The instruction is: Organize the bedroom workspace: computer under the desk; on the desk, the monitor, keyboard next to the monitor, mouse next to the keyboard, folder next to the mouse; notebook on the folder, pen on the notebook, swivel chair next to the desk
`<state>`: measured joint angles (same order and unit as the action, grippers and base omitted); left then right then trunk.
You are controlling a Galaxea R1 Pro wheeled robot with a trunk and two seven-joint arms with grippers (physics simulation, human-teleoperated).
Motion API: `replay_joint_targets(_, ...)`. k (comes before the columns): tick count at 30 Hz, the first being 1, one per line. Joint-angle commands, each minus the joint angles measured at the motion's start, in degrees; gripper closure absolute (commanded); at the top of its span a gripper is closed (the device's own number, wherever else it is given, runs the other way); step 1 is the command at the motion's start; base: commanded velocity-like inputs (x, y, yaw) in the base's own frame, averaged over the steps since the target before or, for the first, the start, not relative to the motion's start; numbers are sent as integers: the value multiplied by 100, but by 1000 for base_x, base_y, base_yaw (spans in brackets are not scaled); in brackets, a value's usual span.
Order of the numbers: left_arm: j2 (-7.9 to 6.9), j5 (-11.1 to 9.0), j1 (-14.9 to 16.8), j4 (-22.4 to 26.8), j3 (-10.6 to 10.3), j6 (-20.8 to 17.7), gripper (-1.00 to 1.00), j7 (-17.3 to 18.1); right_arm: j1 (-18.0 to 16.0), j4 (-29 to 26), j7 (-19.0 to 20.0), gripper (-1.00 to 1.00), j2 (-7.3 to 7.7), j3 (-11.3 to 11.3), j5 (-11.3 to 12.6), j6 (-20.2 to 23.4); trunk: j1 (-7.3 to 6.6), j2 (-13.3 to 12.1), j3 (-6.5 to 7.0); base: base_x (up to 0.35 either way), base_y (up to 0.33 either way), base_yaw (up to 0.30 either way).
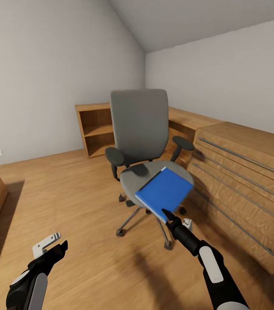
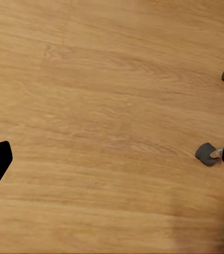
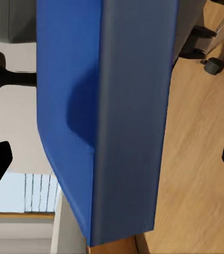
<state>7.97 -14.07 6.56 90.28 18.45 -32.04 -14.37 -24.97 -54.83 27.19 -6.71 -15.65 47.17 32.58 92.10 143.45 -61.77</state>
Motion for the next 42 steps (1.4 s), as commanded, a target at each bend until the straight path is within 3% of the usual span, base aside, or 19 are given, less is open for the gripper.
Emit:
replay_joint_targets(1,3,-61,4,7,3,-22,-100,-39,-3,-1,6,-100,-6,-22,24,48,1,2,-5,192,32,0)
replay_joint_targets(17,-5,-61,4,7,9,-26,-100,-42,-5,-1,6,-100,-6,-19,24,50,1,2,-5,65,5,0)
replay_joint_targets(18,-5,-61,4,7,9,-28,-100,-44,-4,-1,3,100,-6,-18,23,52,1,2,-5,26,0,0)
replay_joint_targets(29,-6,-61,4,7,9,-31,-100,-48,-5,-1,8,100,-6,-17,20,48,1,2,-5,3,0,0)
replay_joint_targets(35,-5,-60,4,7,5,-23,-100,-48,-1,-7,19,100,-6,-15,20,47,-14,-6,128,0,0,0)
replay_joint_targets(42,9,-67,4,7,-52,-22,-100,-56,10,-876,-5,100,-19,1,-1,17,-32,-15,283,-72,0,0)
